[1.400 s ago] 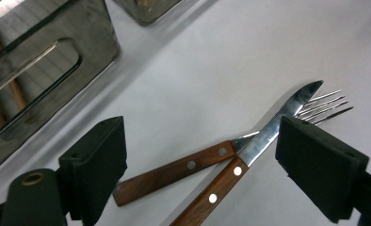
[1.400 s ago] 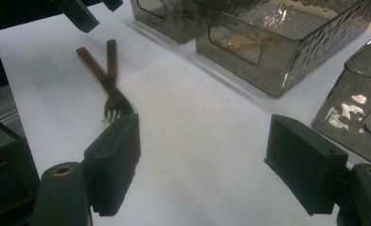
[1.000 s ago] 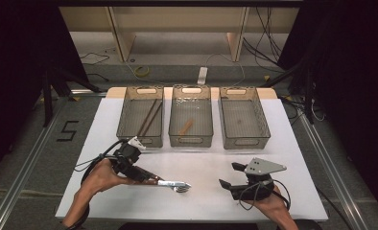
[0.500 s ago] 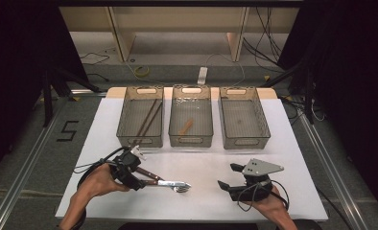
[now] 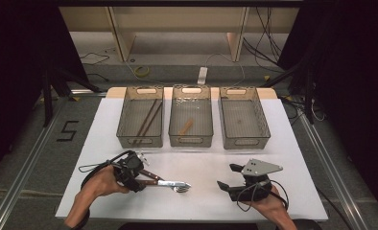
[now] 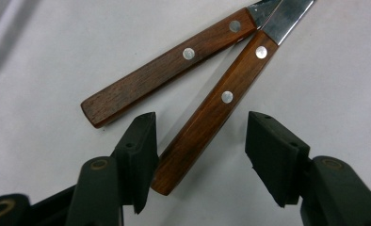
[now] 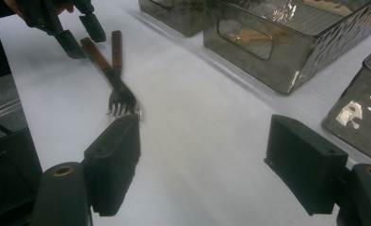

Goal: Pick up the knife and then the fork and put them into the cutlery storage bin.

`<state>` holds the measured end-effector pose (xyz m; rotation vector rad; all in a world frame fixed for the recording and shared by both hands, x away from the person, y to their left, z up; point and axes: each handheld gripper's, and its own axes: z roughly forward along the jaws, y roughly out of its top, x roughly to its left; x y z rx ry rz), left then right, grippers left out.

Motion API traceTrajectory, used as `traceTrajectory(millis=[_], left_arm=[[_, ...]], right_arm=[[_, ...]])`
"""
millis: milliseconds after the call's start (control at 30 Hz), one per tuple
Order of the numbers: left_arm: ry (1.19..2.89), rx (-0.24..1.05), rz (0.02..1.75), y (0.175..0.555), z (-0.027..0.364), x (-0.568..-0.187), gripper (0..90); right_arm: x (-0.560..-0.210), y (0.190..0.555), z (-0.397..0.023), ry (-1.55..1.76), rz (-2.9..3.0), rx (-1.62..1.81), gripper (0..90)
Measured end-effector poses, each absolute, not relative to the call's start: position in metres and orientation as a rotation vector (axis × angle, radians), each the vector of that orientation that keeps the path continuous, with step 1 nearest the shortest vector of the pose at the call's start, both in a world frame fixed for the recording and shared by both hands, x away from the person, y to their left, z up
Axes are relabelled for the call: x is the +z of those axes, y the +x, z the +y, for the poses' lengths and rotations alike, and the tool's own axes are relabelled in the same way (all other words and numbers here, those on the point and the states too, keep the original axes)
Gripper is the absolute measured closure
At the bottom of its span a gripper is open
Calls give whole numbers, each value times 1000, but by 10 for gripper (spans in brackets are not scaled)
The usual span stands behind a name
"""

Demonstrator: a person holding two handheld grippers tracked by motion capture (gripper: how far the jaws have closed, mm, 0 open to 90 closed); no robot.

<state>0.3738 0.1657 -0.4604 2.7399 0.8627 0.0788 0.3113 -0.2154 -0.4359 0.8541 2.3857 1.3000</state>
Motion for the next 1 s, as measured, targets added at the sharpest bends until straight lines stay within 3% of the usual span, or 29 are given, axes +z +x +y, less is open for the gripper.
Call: traceTrajectory(millis=[467, 1000], left_arm=[[2794, 87, 815, 375, 160, -463, 555], [2849, 84, 626, 365, 156, -462, 734]], right_arm=[[-437, 312, -214, 850, 2400, 1289, 273], [-437, 311, -214, 834, 2405, 1285, 274]])
